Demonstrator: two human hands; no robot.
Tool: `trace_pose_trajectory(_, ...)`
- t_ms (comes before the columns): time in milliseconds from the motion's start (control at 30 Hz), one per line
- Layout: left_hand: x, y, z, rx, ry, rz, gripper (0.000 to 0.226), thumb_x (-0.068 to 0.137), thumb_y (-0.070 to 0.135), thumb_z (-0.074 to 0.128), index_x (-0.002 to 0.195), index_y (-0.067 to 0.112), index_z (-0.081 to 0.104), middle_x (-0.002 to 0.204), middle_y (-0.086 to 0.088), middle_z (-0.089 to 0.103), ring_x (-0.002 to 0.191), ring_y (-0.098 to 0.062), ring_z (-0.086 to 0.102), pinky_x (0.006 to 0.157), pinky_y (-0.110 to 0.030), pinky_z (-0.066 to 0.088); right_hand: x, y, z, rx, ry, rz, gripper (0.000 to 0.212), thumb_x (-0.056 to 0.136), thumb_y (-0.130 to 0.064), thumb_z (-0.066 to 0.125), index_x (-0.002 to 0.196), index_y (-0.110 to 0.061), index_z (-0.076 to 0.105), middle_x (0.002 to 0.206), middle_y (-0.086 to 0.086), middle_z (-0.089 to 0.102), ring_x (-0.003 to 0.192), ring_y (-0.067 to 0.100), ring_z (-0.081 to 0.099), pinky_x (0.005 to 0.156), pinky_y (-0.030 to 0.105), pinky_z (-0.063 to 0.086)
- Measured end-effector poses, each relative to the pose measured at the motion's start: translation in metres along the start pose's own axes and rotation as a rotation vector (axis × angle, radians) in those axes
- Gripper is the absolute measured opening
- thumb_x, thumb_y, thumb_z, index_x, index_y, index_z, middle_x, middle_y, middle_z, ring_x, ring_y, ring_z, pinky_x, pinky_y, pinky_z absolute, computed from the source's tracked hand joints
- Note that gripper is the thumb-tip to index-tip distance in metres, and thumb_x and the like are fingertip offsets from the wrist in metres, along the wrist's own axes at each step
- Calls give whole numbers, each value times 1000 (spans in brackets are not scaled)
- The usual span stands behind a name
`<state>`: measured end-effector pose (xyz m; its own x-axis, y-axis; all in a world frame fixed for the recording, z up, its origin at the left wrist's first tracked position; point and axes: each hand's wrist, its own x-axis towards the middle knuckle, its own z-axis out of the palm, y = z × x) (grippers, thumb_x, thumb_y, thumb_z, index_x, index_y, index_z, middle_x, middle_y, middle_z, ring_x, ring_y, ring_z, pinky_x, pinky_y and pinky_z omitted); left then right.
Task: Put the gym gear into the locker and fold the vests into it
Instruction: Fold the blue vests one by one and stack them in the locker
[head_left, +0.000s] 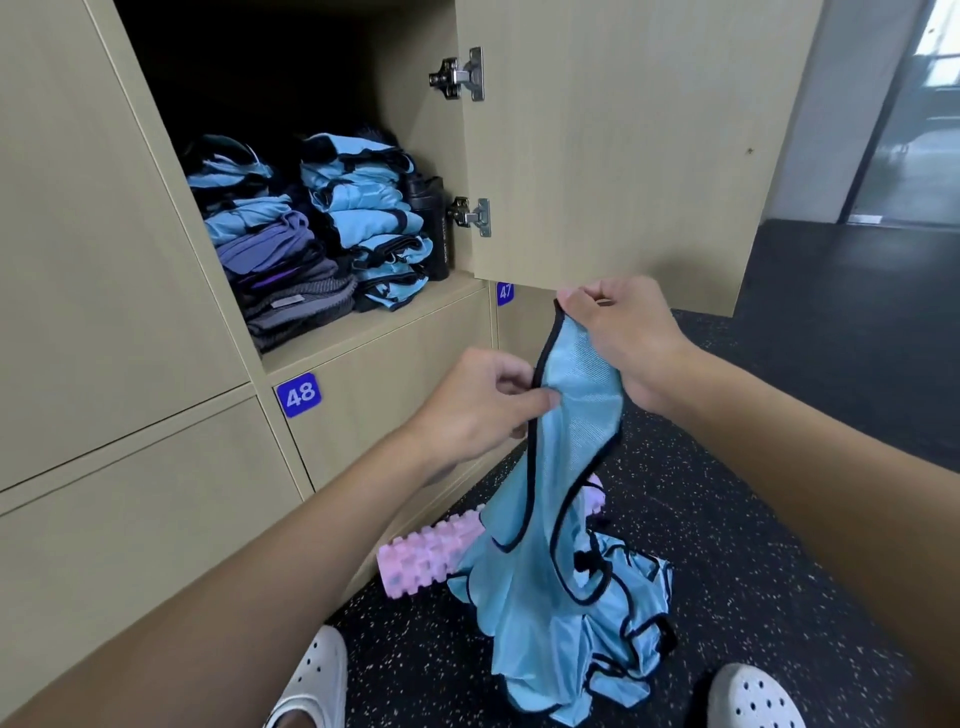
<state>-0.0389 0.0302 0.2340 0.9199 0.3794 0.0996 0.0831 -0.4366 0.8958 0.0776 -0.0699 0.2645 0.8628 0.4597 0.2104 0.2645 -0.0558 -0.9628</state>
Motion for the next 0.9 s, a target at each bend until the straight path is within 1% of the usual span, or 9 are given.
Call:
trace_pose_trajectory(167, 2, 19, -14, -208, 180, 25, 10, 91, 8, 69, 85, 1, 72, 67, -4, 73, 56, -10, 65, 56, -23, 56, -4, 5, -9, -208, -46, 56, 36, 100, -40, 52, 121, -11, 53, 104, 1, 58, 89, 13, 57, 71, 24, 42)
trace_pose_trajectory(333, 1, 29, -22, -343, 347, 27, 17, 91, 12, 70, 82, -2, 73, 69, -7, 72, 58, -14, 63, 63, -29, 58, -21, -7, -2, -182, -210, -22, 44, 91, -55, 57, 114, -18, 55, 97, -2, 59, 85, 11, 55, 73, 25, 44)
trace_pose_trajectory(433, -1, 33, -29, -423, 388, 0, 18, 93, 15, 68, 85, 0, 73, 82, -13, 71, 69, -20, 65, 75, -39, 60, -31, -7, 3, -225, -355, -83, 41, 86, -33, 73, 119, -19, 54, 101, 2, 62, 81, 9, 55, 70, 19, 46)
trace_pose_trajectory(500, -3, 34, -34, -467, 378, -14, 14, 94, 14, 66, 91, 2, 73, 84, -11, 71, 68, -17, 65, 76, -39, 60, -32, -6, 6, -258, -270, -161, 17, 91, -12, 67, 107, -12, 60, 87, 6, 63, 68, 10, 53, 60, 15, 44)
trace_pose_trajectory(567, -7, 34, -39, -461, 345, -22, 12, 93, 8, 66, 103, 8, 73, 83, -5, 72, 65, -13, 65, 75, -35, 57, -29, -6, 5, -241, -130, -187, 12, 95, -2, 54, 94, -8, 64, 80, 12, 66, 63, 16, 56, 64, 26, 53)
trace_pose_trajectory(667, -11, 29, -43, -425, 246, -50, 42, 90, 2, 68, 127, 24, 63, 88, -2, 76, 74, -12, 70, 74, -32, 57, -23, -9, 1, -155, -4, -189, 28, 96, 0, 47, 87, -17, 67, 89, 15, 71, 78, 31, 64, 80, 47, 57)
trace_pose_trajectory(733, -12, 27, -45, -434, 199, -42, 50, 89, -1, 68, 130, 27, 57, 88, -5, 77, 79, -15, 70, 72, -30, 59, -22, -11, -2, -112, 52, -196, 27, 99, -4, 45, 90, -23, 62, 91, 8, 66, 75, 22, 57, 73, 33, 54)
trace_pose_trajectory(800, -14, 29, -44, -405, 185, -4, 38, 89, -5, 67, 121, 16, 64, 81, -7, 74, 78, -19, 67, 70, -28, 58, -25, -12, -2, -82, 64, -213, 19, 102, -8, 44, 100, -21, 57, 96, 4, 60, 77, 13, 49, 64, 16, 44)
trace_pose_trajectory(900, -14, 31, -39, -388, 208, 38, 22, 85, -6, 70, 102, 8, 71, 77, -4, 73, 70, -14, 68, 69, -26, 59, -32, -13, -3, -92, -138, -197, 14, 98, -21, 58, 110, -29, 56, 104, -7, 60, 88, 8, 55, 74, 12, 43)
